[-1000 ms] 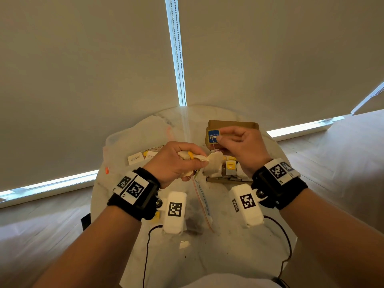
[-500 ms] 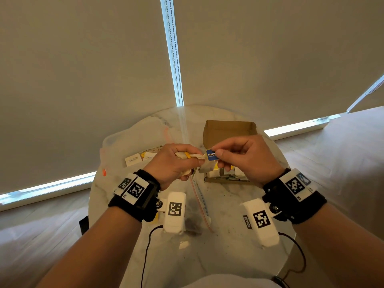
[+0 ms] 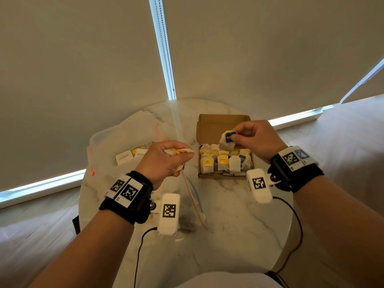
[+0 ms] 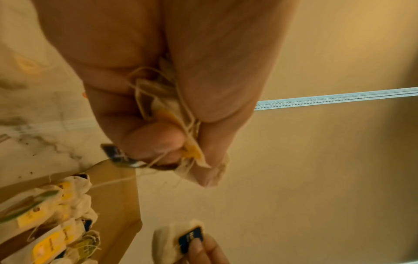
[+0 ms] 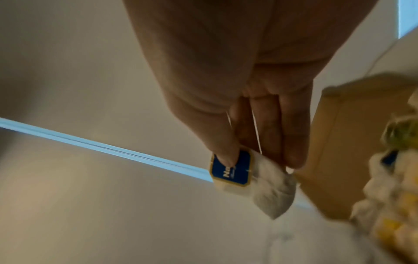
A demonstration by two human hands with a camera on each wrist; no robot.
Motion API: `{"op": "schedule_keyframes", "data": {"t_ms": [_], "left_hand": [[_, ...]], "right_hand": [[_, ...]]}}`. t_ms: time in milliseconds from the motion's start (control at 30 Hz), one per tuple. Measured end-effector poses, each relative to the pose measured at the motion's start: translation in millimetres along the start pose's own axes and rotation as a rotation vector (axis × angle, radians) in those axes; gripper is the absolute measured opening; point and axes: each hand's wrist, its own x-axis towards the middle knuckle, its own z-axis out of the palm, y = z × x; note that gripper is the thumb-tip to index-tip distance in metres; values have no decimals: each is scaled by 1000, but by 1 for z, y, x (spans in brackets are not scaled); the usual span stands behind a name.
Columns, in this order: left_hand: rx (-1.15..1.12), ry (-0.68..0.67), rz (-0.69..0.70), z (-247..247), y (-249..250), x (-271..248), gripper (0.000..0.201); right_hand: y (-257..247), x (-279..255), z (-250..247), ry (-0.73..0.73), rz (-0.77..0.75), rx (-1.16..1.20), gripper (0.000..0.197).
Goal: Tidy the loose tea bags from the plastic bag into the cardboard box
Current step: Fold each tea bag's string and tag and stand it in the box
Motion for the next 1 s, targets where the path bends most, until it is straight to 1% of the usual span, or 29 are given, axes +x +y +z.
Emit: {"op": "schedule_keyframes", "data": {"t_ms": [167, 267, 333, 400, 500, 567, 600, 633, 733, 833, 900, 1000], "left_hand": [[-38, 16, -33, -3, -7, 8, 7], [-49, 26, -42, -4, -13, 12, 8], [-53, 38, -59, -4, -17, 15, 9], [-51, 55, -67, -5, -20, 18, 12], [-63, 66, -76, -5, -23, 21, 18], [-64, 66, -79, -4, -23, 23, 25], [-66, 66, -81, -3, -23, 23, 26], [-68, 66, -84, -2, -22, 24, 25], [-71, 59, -90, -2, -23, 25, 26], [-70, 55, -98, -3, -25, 26, 28], [-71, 52, -102, -3, -25, 26, 26], [-73, 41, -109, -2, -25, 26, 25]], "right_hand": [[62, 36, -24, 88, 205, -211, 8], [95, 46, -30, 111, 318, -260, 12], [108, 53, -30, 137, 355, -288, 9], [115, 65, -26, 150, 349, -319, 7], [117, 85, -17, 122, 286, -335, 11], [118, 95, -9, 113, 236, -427, 7], [118, 99, -6, 110, 217, -482, 7], [118, 102, -3, 104, 212, -517, 10], [123, 106, 5, 30, 252, -583, 17], [129, 111, 9, -40, 318, -710, 15], [133, 114, 11, -37, 362, -761, 15], [134, 116, 11, 5, 377, -812, 18]]}}
